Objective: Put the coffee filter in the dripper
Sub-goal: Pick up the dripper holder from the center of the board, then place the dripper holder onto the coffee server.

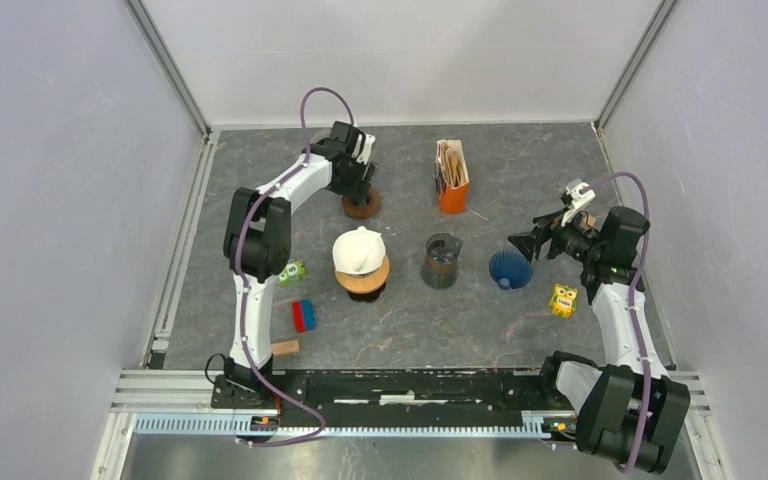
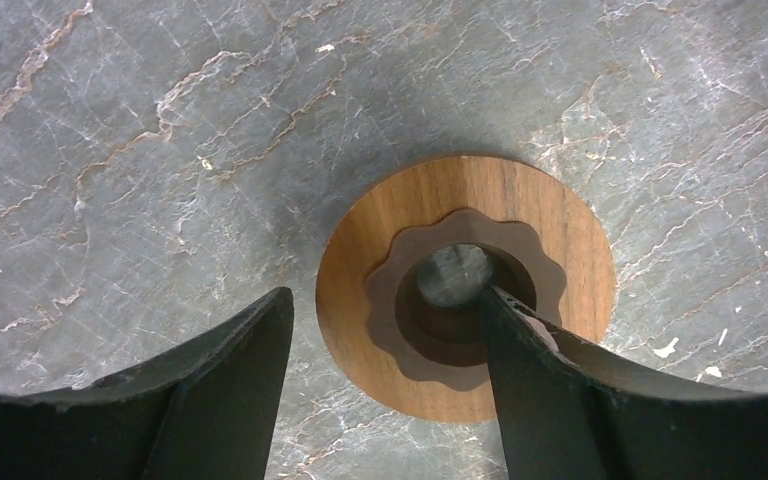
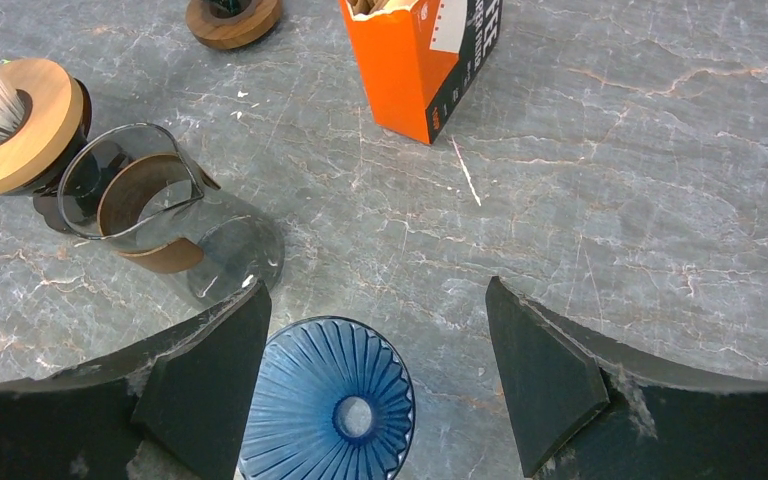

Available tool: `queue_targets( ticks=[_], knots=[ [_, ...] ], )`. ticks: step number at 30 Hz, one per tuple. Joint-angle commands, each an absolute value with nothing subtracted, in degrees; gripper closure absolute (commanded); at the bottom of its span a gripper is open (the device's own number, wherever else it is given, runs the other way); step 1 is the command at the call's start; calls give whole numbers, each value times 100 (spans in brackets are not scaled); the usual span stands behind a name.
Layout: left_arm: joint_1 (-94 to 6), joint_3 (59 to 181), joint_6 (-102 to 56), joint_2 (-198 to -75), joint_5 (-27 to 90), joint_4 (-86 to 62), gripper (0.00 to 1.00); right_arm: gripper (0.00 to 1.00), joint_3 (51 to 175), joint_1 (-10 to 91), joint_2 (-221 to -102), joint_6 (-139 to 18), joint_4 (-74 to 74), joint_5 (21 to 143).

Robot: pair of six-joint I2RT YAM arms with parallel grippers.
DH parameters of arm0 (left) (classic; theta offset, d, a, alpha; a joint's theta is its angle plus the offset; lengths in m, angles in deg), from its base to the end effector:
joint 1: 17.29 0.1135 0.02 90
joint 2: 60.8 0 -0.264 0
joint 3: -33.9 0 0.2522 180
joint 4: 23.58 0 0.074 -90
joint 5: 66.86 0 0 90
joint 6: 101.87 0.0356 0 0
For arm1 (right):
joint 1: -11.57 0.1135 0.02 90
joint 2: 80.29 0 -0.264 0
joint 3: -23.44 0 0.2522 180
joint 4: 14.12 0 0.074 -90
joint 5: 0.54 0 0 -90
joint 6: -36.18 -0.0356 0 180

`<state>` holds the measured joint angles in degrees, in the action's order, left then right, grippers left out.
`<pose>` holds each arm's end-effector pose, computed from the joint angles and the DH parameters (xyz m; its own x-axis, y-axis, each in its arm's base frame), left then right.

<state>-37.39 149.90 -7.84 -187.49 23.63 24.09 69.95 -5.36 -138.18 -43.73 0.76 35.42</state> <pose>0.4535 -0.1663 0.1851 -0.7731 0.3577 -0.5238 0.4032 0.9146 0.0296 0.2112 -0.0342 0.2454 -0.3250 -0.0086 -0.9457 -0.5895 0.7838 0.1955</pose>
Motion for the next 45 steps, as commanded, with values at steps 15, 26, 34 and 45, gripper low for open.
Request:
queue_targets(
  ticks=[15,26,34,45],
  knots=[
    [-3740,15210,-542,-19008,2284,2304,54,14,7068,-540,-13958,-4283,207,3562],
    [-3683,16081,-662,-18607,2712,2739,88,14,7042,-539,-13976,-4275,200,3742],
    [-3693,16835,-902,-17787,3194,3293,98,15,7064,-547,-13906,-4181,218,3845],
    [-5208,18129,-496,-17735,3166,5219,98,18,7638,-531,-13071,-2103,1505,2701]
  ],
)
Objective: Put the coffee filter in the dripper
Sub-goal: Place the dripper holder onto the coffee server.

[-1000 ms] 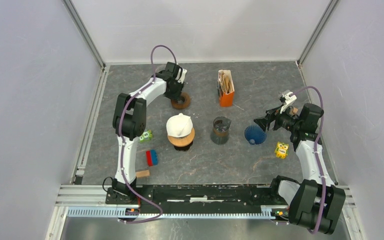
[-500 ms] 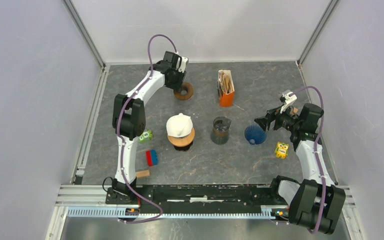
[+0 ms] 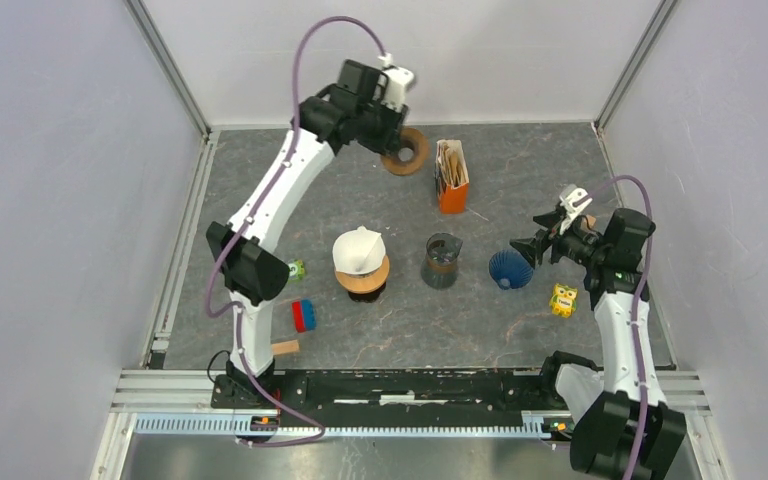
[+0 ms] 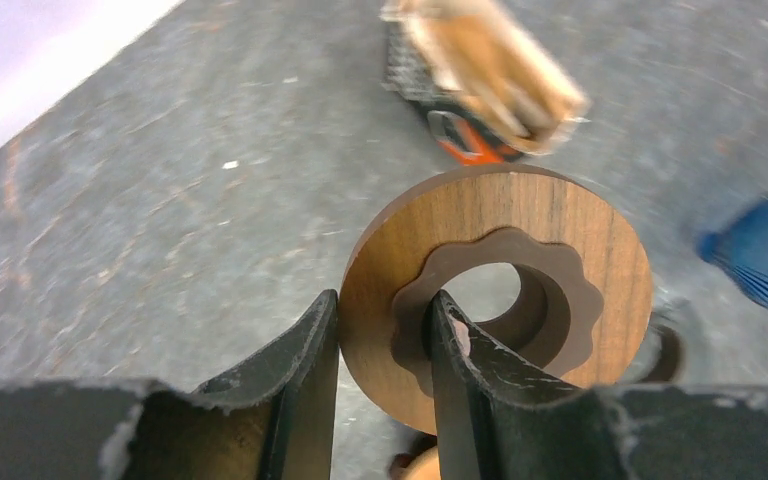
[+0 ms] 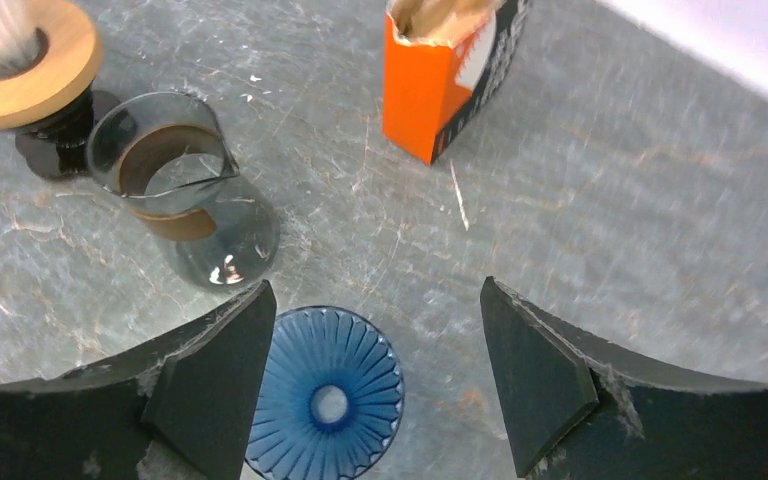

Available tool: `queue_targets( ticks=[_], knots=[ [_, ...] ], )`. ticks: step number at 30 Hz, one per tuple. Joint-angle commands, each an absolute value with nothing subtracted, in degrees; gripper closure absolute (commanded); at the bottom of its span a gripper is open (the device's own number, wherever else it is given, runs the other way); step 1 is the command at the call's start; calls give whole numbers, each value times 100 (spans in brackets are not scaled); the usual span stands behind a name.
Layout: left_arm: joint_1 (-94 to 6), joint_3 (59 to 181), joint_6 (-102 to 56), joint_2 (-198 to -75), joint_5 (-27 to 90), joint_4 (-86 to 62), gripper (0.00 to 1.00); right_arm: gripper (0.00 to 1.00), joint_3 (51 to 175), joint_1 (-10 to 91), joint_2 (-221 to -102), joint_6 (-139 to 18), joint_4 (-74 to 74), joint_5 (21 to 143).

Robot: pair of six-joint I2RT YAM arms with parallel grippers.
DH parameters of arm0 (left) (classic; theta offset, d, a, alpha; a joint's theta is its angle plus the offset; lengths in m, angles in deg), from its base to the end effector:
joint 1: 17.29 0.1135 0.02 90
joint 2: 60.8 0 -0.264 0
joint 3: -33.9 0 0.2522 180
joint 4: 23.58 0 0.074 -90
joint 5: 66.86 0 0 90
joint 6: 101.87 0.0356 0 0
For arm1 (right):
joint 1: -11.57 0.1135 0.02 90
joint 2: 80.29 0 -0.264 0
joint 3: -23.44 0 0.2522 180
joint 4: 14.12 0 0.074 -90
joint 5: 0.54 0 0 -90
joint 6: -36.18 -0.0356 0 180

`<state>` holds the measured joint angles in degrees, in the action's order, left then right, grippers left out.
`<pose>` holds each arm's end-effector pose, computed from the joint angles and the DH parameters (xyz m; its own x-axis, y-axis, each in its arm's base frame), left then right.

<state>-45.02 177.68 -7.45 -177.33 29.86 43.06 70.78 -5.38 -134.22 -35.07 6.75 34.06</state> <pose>0.3934 -0.2115 0.3958 -0.5183 0.3589 -0.7763 0.5838 0.8117 -0.0145 0.1986 -0.0299 0.2545 -0.2463 -0.1157 -0.9623 -0.6466 0.7592 0.0742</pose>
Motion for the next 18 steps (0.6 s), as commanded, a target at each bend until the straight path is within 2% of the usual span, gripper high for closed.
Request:
queue_targets(
  ticks=[1,4,8,18],
  knots=[
    [-5341,18210,-501,-17801,3194,5352,98,18,7776,-523,-13051,-1476,2099,2568],
    [-5680,18441,-506,-18067,3302,5757,98,18,8239,-487,-13117,-172,3558,2457],
    [-5991,18384,-574,-18211,3452,5987,98,18,8516,-486,-13219,607,4501,2472],
    [-6317,18003,-628,-18361,3415,5920,92,18,8147,-477,-13083,502,4369,2507]
  ],
)
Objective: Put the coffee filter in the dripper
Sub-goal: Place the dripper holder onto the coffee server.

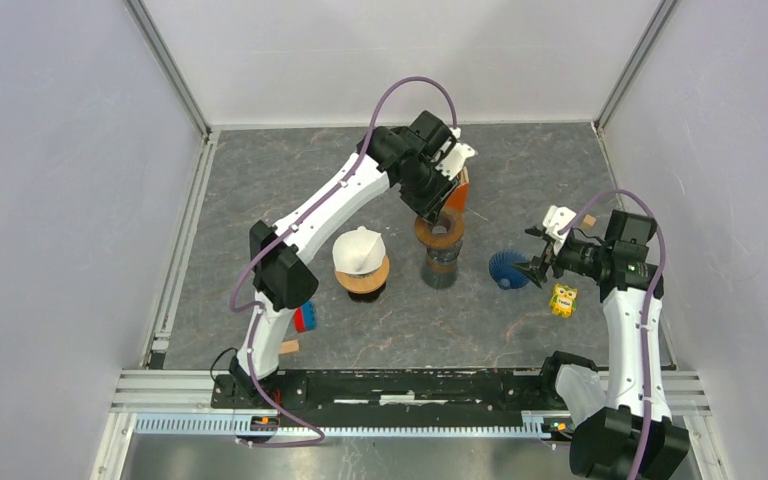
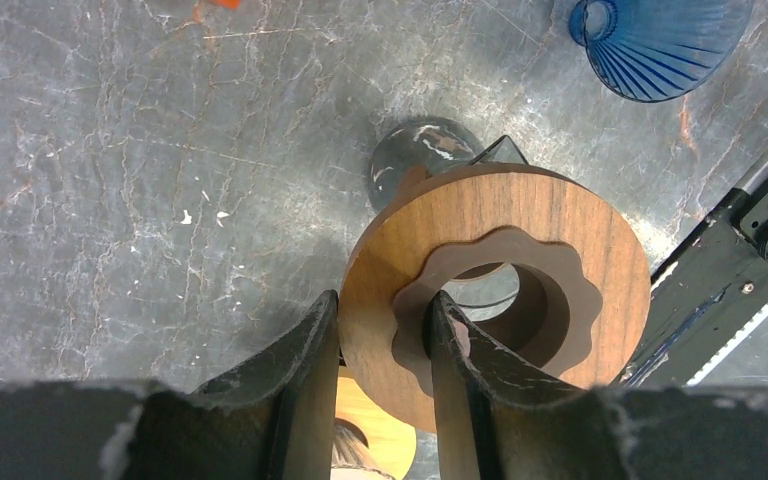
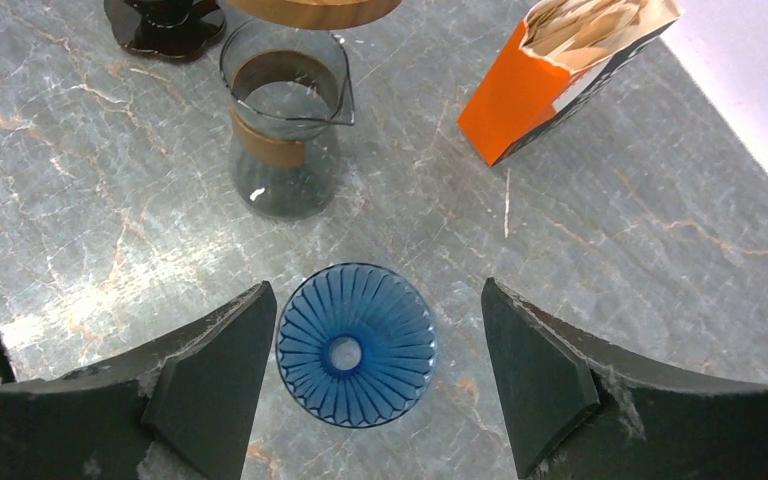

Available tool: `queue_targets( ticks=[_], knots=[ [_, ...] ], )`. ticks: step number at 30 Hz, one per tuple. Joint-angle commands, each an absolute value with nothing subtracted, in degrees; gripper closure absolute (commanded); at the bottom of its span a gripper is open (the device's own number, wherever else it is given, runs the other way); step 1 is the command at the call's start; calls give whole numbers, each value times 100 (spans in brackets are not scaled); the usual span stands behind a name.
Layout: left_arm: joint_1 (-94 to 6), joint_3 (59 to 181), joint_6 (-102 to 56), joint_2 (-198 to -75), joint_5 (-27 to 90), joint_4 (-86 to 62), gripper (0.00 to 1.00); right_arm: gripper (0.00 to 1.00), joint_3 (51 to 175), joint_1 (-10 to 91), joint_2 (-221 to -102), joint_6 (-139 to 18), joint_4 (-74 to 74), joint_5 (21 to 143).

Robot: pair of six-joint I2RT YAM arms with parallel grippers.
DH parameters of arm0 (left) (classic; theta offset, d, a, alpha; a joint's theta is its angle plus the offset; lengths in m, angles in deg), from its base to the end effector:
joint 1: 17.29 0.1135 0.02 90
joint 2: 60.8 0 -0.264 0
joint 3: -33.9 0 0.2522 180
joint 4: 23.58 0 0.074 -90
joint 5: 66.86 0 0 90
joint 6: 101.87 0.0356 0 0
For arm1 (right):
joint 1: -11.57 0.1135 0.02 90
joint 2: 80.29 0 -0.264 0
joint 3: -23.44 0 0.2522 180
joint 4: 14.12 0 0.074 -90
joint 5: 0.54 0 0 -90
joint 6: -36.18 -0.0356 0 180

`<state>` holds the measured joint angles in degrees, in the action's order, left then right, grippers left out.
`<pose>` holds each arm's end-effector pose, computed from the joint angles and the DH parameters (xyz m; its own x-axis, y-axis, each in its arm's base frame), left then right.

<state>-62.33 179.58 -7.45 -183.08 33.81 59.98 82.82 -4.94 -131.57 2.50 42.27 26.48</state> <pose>0.3110 -0.3207 0.3423 -0.5525 0.6605 -0.5085 0.8054 0.5800 -0.1218 0.1668 -0.0164 0.2877 -0.0314 -0.3850 -0.9224 -0.8392 0.5115 -0.1849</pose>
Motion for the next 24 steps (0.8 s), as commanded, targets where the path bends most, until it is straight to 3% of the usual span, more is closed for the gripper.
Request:
queue_targets(
  ticks=[1,16,24],
  knots=[
    [-6327,17995,-632,-18396,3378,5874,91,18,8120,-476,-13082,480,4352,2491],
    [-6484,16933,-491,-18236,3001,4907,88,18,7896,-472,-13123,555,4293,2515],
    [-6528,16773,-498,-18220,3017,4906,80,18,7954,-473,-13109,514,4266,2900]
  ],
)
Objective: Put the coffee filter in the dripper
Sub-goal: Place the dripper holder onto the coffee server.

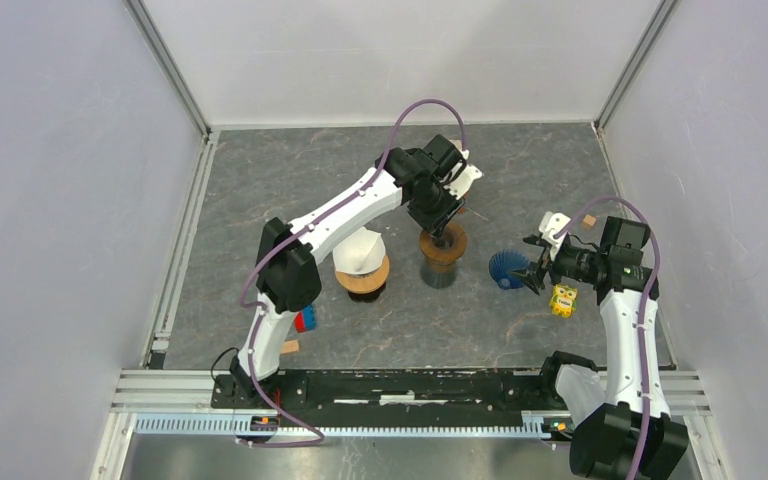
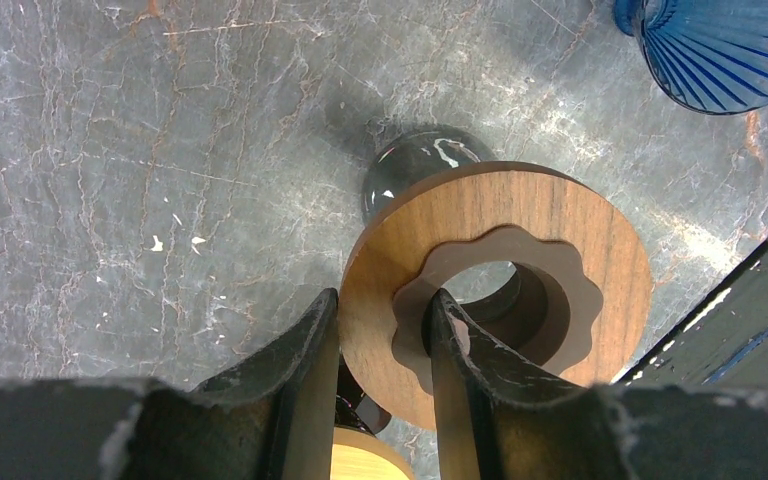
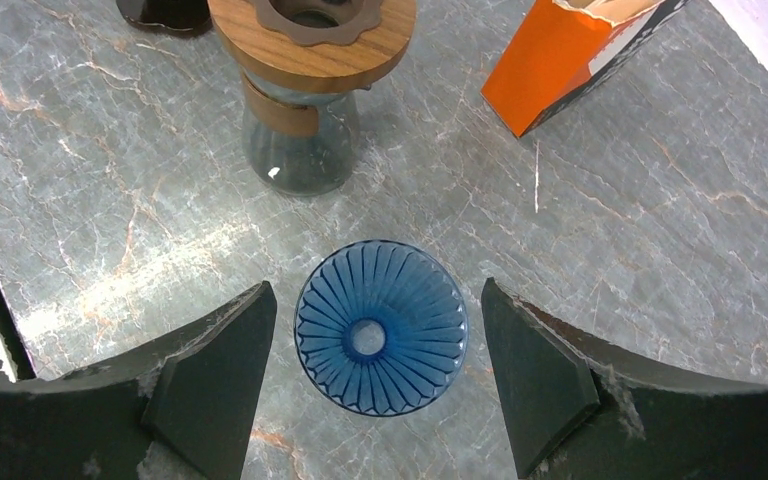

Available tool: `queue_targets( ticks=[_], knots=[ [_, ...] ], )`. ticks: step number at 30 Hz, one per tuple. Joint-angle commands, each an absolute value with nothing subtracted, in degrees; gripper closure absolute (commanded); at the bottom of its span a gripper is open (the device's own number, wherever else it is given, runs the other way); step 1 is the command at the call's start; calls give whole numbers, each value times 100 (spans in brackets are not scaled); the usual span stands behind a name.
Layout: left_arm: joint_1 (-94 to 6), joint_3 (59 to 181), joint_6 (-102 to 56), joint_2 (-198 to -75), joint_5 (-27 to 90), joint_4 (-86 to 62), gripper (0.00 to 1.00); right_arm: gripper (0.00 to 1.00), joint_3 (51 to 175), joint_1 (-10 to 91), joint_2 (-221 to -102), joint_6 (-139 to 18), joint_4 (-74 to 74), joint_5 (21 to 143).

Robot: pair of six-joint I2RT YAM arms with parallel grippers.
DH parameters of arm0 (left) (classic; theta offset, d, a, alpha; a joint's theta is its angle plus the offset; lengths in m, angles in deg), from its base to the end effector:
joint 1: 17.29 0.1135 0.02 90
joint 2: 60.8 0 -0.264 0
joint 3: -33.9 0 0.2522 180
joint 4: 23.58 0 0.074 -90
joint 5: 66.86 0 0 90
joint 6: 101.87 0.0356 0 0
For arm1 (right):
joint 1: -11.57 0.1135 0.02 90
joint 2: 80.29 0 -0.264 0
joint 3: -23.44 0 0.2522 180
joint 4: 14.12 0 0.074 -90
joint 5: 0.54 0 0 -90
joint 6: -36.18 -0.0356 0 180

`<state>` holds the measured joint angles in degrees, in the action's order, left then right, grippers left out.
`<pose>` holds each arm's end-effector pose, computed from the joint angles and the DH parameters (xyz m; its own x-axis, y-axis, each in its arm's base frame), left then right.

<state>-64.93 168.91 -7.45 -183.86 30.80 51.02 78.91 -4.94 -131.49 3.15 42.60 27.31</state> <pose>0.3071 -0.3438 0.2899 -0.5371 0.7024 -0.4672 0.8174 0.5701 -0.0826 0.1636 -0.0157 0.2662 -0.0925 -0.3811 -0.9199 -0.8465 0.5165 -0.1289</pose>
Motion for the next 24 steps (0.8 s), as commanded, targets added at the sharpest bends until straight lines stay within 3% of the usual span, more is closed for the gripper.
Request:
queue_targets(
  ticks=[1,24],
  knots=[
    [-6535,16764,-503,-18218,3017,4906,79,18,7976,-471,-13109,481,4252,2966],
    [-6581,17006,-429,-17586,3070,4906,40,23,7517,-204,-13537,-1531,2810,5215]
  ],
)
